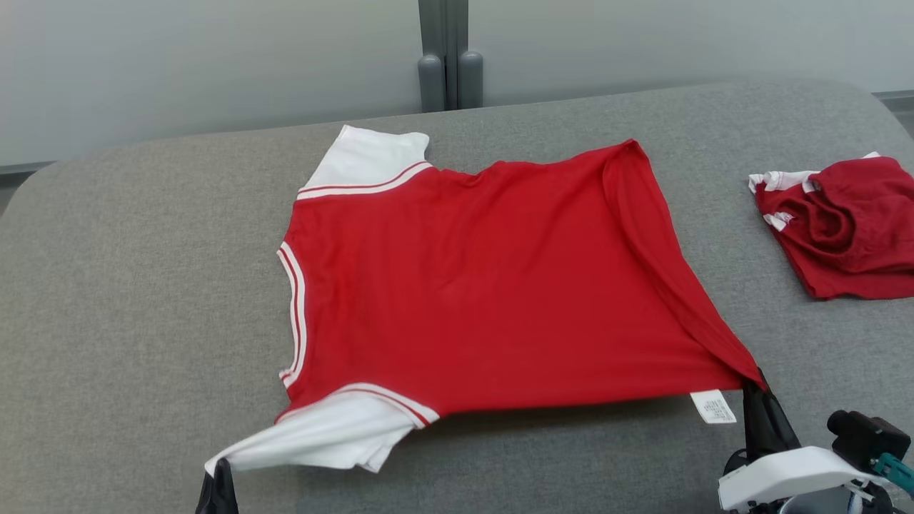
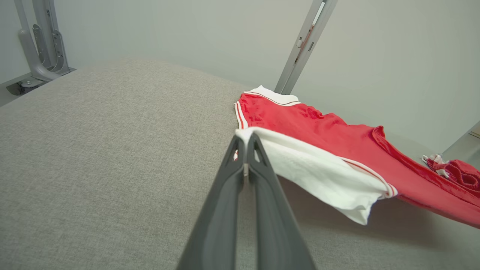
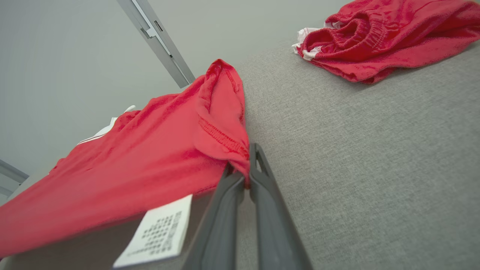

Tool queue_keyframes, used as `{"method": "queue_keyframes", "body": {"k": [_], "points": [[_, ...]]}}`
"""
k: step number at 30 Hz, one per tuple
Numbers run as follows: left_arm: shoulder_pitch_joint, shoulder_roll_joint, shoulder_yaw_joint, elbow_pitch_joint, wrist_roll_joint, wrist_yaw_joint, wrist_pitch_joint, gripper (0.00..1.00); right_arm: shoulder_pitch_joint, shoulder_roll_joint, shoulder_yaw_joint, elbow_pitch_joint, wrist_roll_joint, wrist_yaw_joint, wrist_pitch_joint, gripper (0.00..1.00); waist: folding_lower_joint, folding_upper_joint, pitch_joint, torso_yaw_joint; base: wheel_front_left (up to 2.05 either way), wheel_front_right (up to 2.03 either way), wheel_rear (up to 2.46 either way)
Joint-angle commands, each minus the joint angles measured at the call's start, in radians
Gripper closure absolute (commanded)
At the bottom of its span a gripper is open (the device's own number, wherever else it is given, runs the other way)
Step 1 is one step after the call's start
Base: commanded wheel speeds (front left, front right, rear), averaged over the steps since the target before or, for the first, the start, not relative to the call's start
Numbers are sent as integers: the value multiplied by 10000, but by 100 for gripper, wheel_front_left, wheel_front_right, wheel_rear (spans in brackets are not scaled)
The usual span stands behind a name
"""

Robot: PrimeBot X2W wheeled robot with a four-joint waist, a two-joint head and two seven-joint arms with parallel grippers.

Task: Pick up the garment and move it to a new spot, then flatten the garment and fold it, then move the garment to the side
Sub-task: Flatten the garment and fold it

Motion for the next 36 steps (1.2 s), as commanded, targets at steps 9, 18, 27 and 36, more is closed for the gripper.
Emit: {"method": "queue_keyframes", "body": {"k": [9,18,27,36], "points": [[-46,-105,-238,613,-180,-184,-37,100,327,-47,-35,373,97,-20,117,100,1,0,-189,-136,0,0,0],[-889,39,-483,1348,-94,-595,27,100,-171,-44,172,1147,150,-18,38,100,1,0,9,-43,0,0,0],[-2885,385,-680,2215,305,-1012,142,100,-1216,-44,370,1596,159,-18,-79,100,1,0,424,-215,0,0,0],[-5729,169,-611,3796,534,-1248,13,100,-2598,-46,310,1824,-142,-18,-136,100,1,0,989,-379,0,0,0]]}}
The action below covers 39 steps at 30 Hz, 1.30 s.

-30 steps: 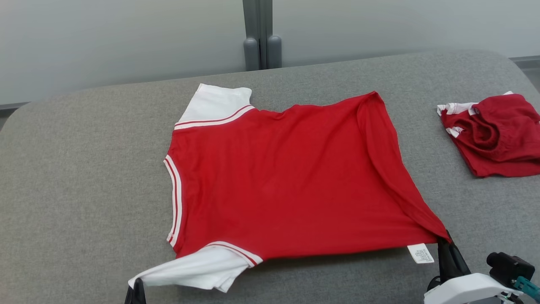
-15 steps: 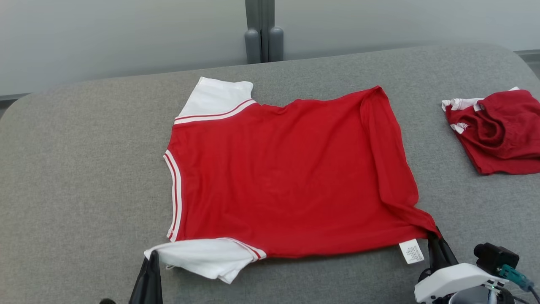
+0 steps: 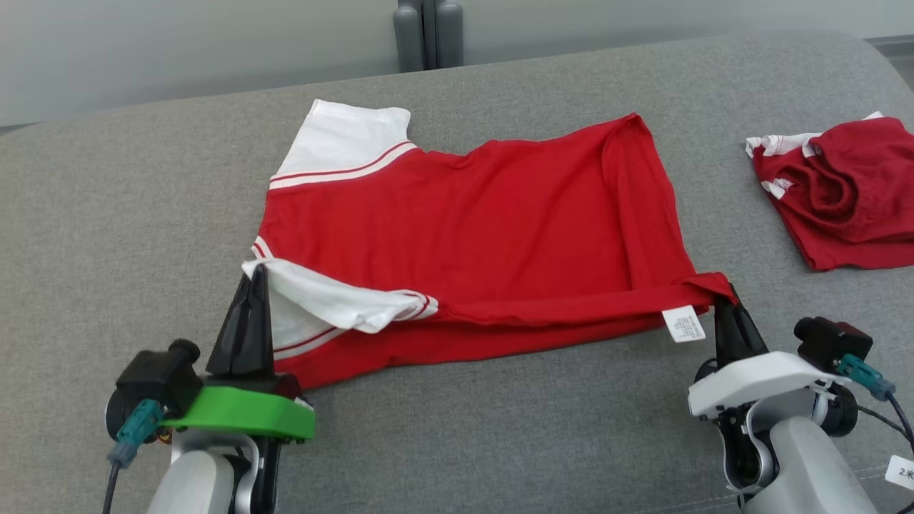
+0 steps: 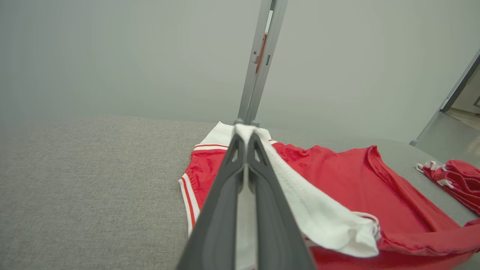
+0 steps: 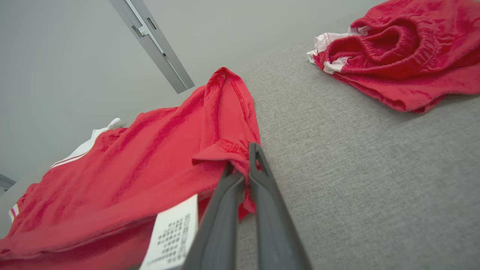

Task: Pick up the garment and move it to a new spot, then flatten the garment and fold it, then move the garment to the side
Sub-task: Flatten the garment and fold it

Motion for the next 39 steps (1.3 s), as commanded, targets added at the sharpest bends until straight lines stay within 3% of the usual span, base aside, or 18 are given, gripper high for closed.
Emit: {"method": "queue_keyframes", "body": {"k": [1,12,13,14,15,16,17,28,39], "points": [[-418,-7,84,228,70,-64,-86,100,-271,-35,-28,90,-110,-17,-61,100,1,0,234,-78,0,0,0],[-2280,-247,352,2212,442,-381,-165,100,-1785,-35,-80,1233,-403,-17,-83,100,1,0,1065,-145,0,0,0],[-2399,-283,414,2315,509,-409,-165,100,-1874,-36,-73,1291,-419,-17,-84,96,1,0,1110,-148,0,0,0],[-2472,-302,462,2357,561,-417,-166,100,-1926,-36,-81,1297,-438,-17,-85,77,1,0,1136,-151,0,0,0],[-2571,-339,532,2372,640,-412,-167,62,-2004,-38,-138,1236,-472,-17,-87,14,1,0,1163,-154,0,0,0],[-2633,-376,603,2346,725,-424,-168,34,-2043,-39,-190,1196,-533,-17,-87,0,1,0,1174,-156,0,0,0],[-2683,-429,703,2289,806,-433,-168,0,-2079,-38,-237,1111,-565,-17,-88,0,1,0,1178,-156,0,0,0],[-1886,-796,1233,1290,1069,-793,-160,0,-1642,-33,-660,170,-1208,-17,-83,0,1,0,771,54,0,0,0],[340,-744,1524,719,782,-893,62,0,52,-35,-977,-790,-1838,-17,111,0,1,0,33,331,0,0,0]]}}
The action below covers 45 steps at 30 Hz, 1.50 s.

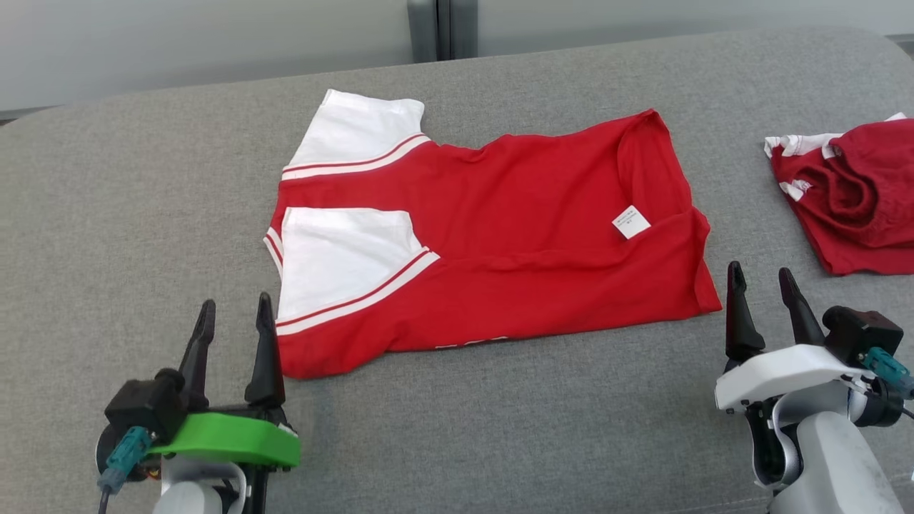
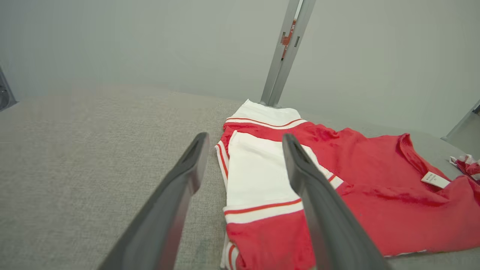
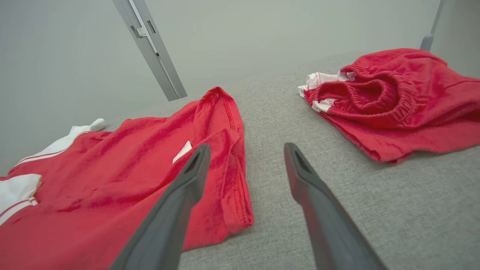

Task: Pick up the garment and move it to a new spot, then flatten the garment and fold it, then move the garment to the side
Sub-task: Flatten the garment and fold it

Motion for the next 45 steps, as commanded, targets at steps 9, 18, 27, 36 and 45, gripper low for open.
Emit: {"method": "queue_keyframes", "body": {"k": [9,18,27,36,45], "points": [[899,142,-339,361,-422,82,1822,0,771,-33,182,-792,140,-17,483,0,0,0,-222,-40,0,0,0],[304,25,-111,1251,-1322,466,2701,0,717,-30,503,-1110,177,-17,729,0,0,0,58,-431,0,0,0],[-132,-3,-158,1846,-1815,356,2808,100,269,-30,715,-360,280,-17,1055,0,0,0,255,-581,0,0,0],[-330,-15,-362,1582,-1723,313,2416,100,-854,-34,805,1822,106,-17,1078,0,0,0,222,-156,0,0,0],[-110,88,-413,1081,-1760,385,2309,100,-1815,-27,497,4013,-114,-17,912,77,0,0,66,76,0,0,0]]}}
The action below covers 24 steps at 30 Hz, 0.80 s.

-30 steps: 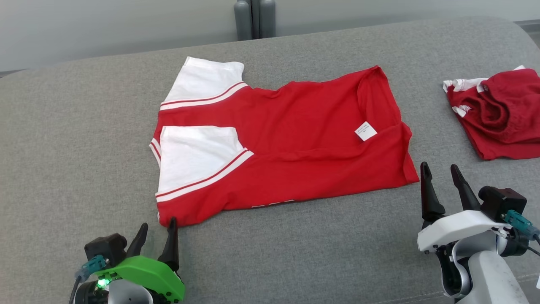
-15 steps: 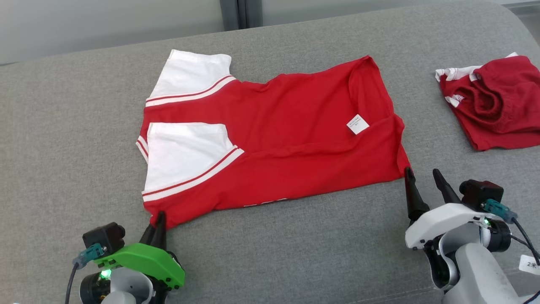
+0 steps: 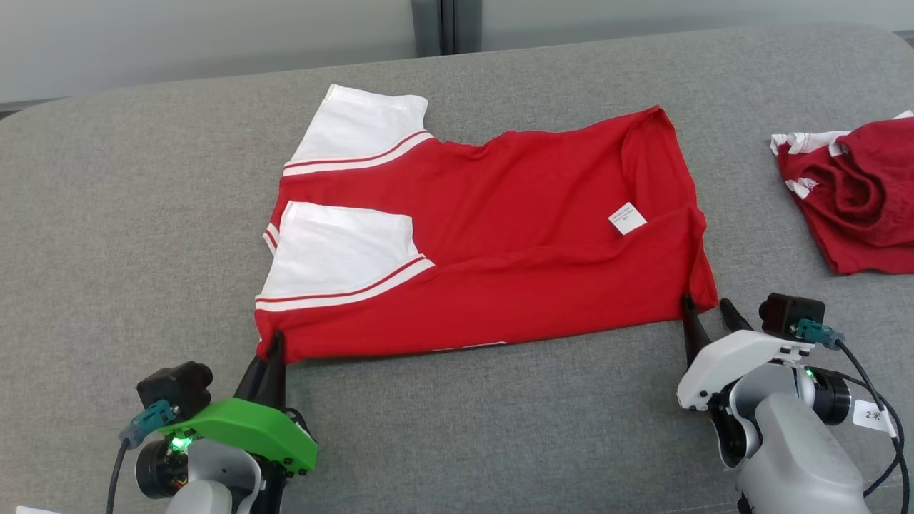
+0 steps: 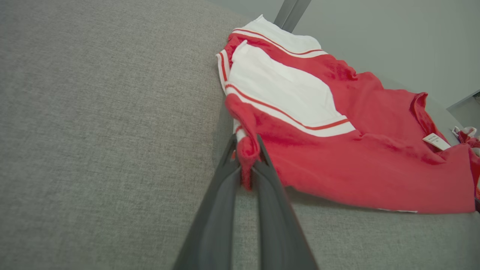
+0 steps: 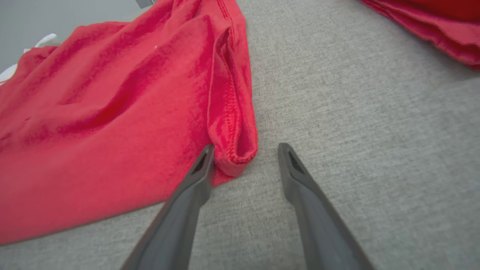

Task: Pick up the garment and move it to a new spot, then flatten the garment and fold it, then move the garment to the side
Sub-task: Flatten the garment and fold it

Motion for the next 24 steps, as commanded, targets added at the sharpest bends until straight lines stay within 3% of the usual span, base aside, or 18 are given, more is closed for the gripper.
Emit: {"method": "queue_keyframes", "body": {"k": [1,10,18,24], "points": [[104,141,34,-87,-2,56,-80,100,-185,-16,79,227,34,-17,-60,100,0,-1,-74,-4,0,0,0],[571,405,78,-1458,96,137,-164,100,-116,-33,-158,-100,-193,-17,-316,100,0,-1,-581,-68,0,0,0],[1992,681,-188,-3543,167,399,649,100,1892,-31,-462,-2773,-67,-18,345,100,0,-1,-765,-115,0,0,0],[3282,507,-219,-3928,-27,770,774,100,3621,-30,-348,-4751,487,-18,1102,100,0,-1,-670,-374,0,0,0]]}}
